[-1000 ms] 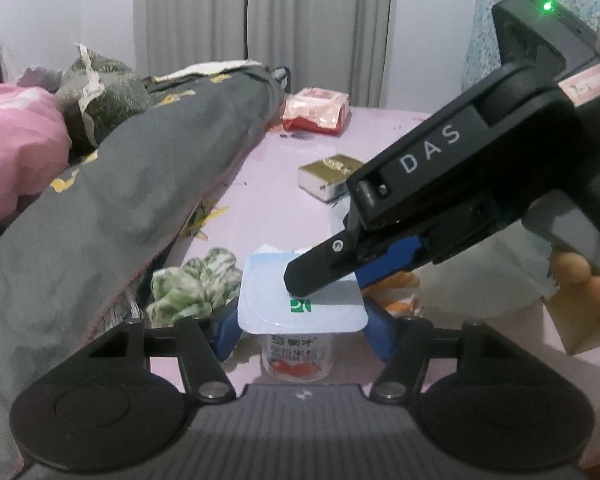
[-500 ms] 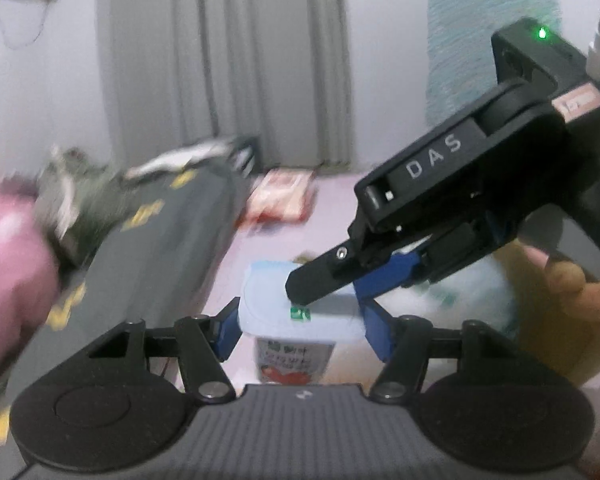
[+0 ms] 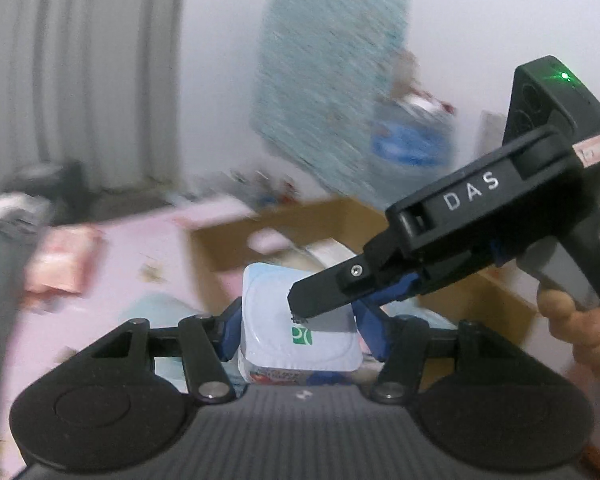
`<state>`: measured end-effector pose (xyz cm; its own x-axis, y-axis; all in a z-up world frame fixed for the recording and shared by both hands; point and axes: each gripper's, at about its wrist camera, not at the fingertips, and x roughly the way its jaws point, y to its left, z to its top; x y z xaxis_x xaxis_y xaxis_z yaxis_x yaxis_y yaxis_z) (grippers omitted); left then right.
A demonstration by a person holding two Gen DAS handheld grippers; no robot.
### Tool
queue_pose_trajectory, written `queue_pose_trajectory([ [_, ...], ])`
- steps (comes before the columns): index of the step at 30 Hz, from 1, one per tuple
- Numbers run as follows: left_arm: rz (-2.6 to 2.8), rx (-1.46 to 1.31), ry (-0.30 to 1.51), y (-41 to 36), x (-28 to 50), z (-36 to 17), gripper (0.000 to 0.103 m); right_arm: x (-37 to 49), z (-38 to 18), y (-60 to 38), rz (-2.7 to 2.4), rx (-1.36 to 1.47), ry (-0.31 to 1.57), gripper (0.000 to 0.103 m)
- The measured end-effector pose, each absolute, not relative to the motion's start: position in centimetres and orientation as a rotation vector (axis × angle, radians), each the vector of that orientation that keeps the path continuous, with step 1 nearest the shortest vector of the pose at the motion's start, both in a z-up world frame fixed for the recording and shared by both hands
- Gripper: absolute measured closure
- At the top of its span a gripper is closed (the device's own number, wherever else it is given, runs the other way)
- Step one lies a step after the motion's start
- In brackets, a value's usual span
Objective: Organize soft objects
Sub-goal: 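Carry the yogurt cup with the right tool over the box and lower it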
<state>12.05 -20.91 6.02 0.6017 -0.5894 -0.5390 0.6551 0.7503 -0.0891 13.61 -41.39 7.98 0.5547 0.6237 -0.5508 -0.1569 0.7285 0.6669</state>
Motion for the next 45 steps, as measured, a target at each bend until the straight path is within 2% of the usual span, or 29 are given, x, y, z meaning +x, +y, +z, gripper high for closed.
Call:
queue_pose_trajectory([
  [3,-0.813,0.119,0.719,-23.6,13.0,4.1,0.043,12.0,6.0,-45.0,0.417,0.640,0.915,0.068],
  [7,-0.861,0.114,0.907,-25.4,14.5,1.1,0.048,11.5,1.7,-48.4,0.364,0.734,1.020,0.067],
  [15,-0.857,0.140,0.867,-25.0,14.8,1.5,0.045,12.2,-5.0,-50.1,0.327,0.828,1.157,0.067],
  [23,-0.802,0.052,0.796,-20.9,14.3,4.1,0.040,11.6,-3.4,-51.0,0.285,0.739,1.132,0.066],
  [27,-0.732,-0.002,0.765,-17.7,14.0,4.7,0.038,11.7,-2.5,-51.3,0.269,0.678,1.169,0.051],
  [31,-0.652,-0.057,0.751,-14.1,13.5,4.5,0.038,11.8,-2.9,-50.8,0.284,0.631,1.257,0.031],
  [33,-0.608,-0.088,0.747,-12.2,13.1,4.2,0.037,12.0,-3.4,-50.0,0.295,0.601,1.315,0.029],
  [39,-0.500,-0.192,0.776,-8.2,12.2,2.6,0.037,13.1,-5.2,-46.7,0.334,0.462,1.454,0.029],
  [41,-0.472,-0.218,0.783,-7.2,12.0,2.1,0.037,13.5,-6.1,-45.8,0.343,0.428,1.487,0.035],
  [43,-0.453,-0.238,0.785,-6.4,11.7,1.8,0.037,13.9,-6.8,-45.1,0.362,0.436,1.515,0.051],
  [45,-0.441,-0.250,0.783,-5.8,11.4,1.6,0.037,14.1,-6.8,-44.8,0.352,0.442,1.521,0.051],
])
